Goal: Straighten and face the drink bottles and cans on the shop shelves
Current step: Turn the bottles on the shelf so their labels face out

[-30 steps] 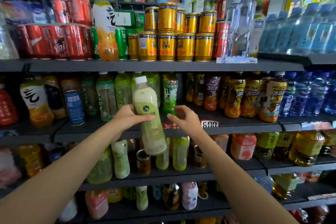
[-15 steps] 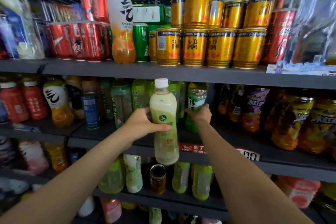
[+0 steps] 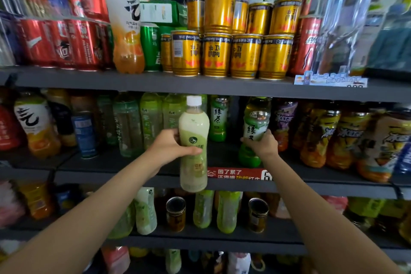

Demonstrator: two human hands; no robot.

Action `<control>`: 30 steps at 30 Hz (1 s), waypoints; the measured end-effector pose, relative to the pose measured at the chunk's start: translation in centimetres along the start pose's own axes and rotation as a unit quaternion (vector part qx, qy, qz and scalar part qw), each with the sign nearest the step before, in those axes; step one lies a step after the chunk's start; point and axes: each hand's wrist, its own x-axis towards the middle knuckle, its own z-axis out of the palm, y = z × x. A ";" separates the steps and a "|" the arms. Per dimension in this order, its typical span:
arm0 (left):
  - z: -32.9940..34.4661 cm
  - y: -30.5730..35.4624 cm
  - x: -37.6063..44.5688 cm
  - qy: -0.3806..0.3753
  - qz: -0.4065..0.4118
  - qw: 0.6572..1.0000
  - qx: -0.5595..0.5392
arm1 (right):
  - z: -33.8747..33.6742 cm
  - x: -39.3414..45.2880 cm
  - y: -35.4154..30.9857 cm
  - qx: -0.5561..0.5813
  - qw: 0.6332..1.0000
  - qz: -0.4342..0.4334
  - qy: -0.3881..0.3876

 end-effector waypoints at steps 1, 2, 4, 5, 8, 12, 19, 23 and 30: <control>0.2 0.1 0.2 -0.002 -0.001 1.000 -0.004 | -0.1 0.0 0.1 0.003 1.000 -0.001 -0.007; 0.5 0.2 0.4 -0.004 -0.001 1.000 -0.007 | -0.1 -0.1 0.1 0.007 1.000 0.000 -0.010; 1.0 0.2 0.7 -0.009 0.002 1.000 -0.015 | -0.1 -0.2 0.3 0.015 1.000 0.004 -0.015; 1.2 0.3 0.9 -0.012 0.003 1.000 -0.018 | -0.1 -0.2 0.3 0.020 1.000 0.004 -0.021; 1.5 0.1 1.1 -0.023 -0.001 1.000 -0.019 | -0.3 -0.2 0.1 0.055 0.997 0.015 -0.049; 1.5 -0.3 0.9 -0.026 0.003 1.000 -0.008 | 1.5 0.1 -0.3 0.100 0.990 0.003 -0.096; 0.1 -0.5 1.1 0.014 -0.005 1.000 -0.003 | 8.6 0.3 -2.0 -0.066 0.992 -0.023 -0.108; -0.6 -0.6 1.2 0.010 0.009 1.000 -0.005 | 10.5 1.3 -3.0 -0.007 0.992 0.021 -0.124; -0.8 -0.5 1.6 -0.036 0.003 0.999 0.011 | 10.7 1.9 -3.1 0.037 0.991 0.039 -0.124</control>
